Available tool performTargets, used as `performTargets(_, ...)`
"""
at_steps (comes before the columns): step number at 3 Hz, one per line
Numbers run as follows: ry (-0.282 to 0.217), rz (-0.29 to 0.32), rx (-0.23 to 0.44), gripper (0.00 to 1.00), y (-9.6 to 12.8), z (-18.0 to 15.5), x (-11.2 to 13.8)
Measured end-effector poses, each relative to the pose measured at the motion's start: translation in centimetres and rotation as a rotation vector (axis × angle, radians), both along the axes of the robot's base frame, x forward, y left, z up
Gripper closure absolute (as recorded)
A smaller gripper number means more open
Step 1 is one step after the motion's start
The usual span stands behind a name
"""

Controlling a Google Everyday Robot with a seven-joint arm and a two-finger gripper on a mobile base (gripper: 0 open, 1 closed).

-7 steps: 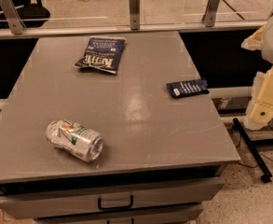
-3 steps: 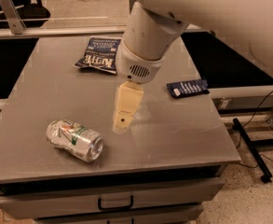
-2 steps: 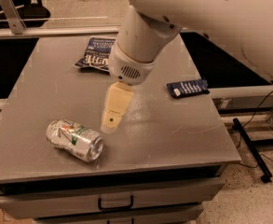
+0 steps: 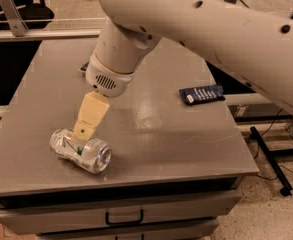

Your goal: Move 7up can near blue chip bag

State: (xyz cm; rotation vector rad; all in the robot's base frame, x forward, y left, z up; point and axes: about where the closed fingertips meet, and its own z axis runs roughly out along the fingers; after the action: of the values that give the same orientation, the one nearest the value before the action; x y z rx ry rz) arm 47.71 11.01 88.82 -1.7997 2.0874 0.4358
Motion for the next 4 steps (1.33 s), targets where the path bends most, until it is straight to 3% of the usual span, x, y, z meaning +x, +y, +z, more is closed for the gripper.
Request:
performTargets(1, 0.06, -0.051, -0.006, 0.0, 1.7, -1.1, -0.2)
performTargets(3, 0.087, -0.145, -0.017, 0.0, 3.4, -3.1, -1.3)
performTargets(4, 0.072, -0.197, -0.019, 0.17, 2.9, -3.4, -2.0)
